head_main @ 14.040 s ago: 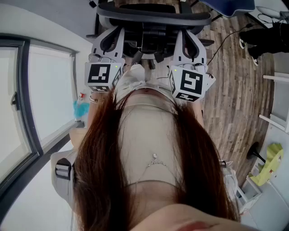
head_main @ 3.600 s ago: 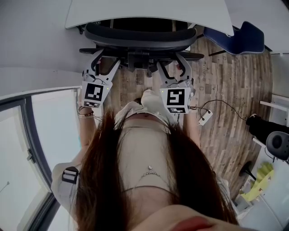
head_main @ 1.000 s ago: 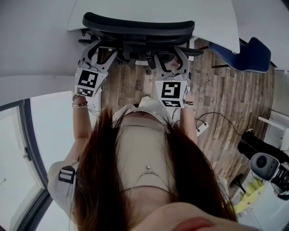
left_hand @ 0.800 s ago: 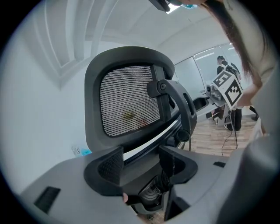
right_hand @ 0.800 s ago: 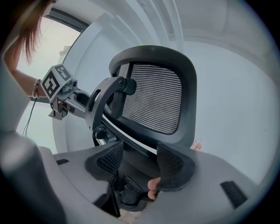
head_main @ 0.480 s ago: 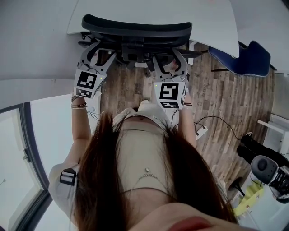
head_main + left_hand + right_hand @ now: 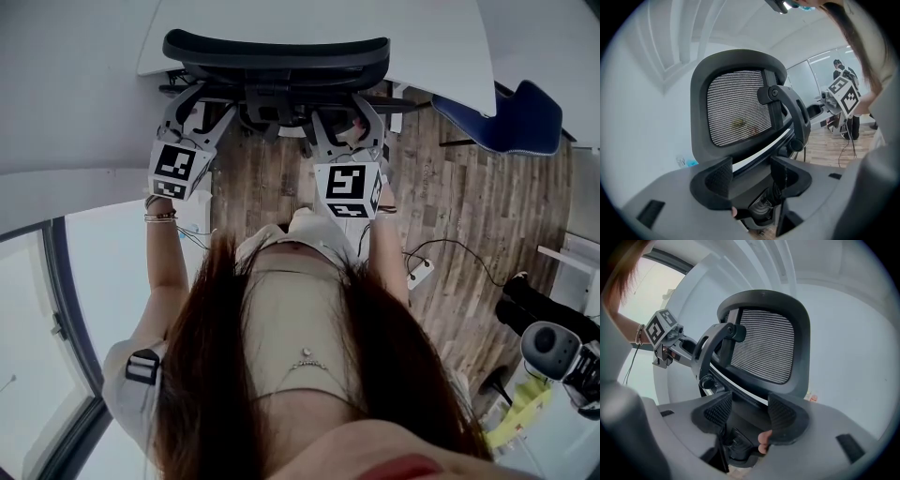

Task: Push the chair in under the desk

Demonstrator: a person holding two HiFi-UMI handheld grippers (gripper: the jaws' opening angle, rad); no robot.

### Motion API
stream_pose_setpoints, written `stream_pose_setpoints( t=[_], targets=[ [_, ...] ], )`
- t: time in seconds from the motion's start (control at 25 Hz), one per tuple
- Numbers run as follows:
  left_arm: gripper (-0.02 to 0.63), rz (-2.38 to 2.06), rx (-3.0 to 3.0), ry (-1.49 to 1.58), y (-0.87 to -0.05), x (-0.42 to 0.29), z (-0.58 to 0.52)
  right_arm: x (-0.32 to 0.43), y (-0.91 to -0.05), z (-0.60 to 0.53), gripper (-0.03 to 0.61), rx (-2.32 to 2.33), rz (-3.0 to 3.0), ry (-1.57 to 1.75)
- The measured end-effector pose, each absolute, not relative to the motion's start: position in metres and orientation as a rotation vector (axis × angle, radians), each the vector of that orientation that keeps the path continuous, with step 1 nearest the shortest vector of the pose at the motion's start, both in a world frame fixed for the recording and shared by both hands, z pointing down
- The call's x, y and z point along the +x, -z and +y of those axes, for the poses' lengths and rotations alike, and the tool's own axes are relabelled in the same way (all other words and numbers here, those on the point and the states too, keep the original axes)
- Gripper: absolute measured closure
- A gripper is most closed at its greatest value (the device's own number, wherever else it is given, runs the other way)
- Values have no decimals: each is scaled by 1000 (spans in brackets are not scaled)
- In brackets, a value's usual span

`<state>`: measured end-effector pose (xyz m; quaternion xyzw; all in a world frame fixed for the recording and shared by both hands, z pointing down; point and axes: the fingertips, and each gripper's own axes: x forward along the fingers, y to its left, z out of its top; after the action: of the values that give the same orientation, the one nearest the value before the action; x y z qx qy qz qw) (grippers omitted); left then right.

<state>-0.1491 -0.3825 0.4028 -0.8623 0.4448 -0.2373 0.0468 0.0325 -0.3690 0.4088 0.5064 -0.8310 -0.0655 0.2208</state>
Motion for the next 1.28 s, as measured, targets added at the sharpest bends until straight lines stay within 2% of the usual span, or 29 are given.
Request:
stream_pose_setpoints(
  t=[1.28],
  targets=[
    [374,1356,-2643,736,-400,-164,-440,18,-404,-426,328,1386,-2302,148]
  ],
)
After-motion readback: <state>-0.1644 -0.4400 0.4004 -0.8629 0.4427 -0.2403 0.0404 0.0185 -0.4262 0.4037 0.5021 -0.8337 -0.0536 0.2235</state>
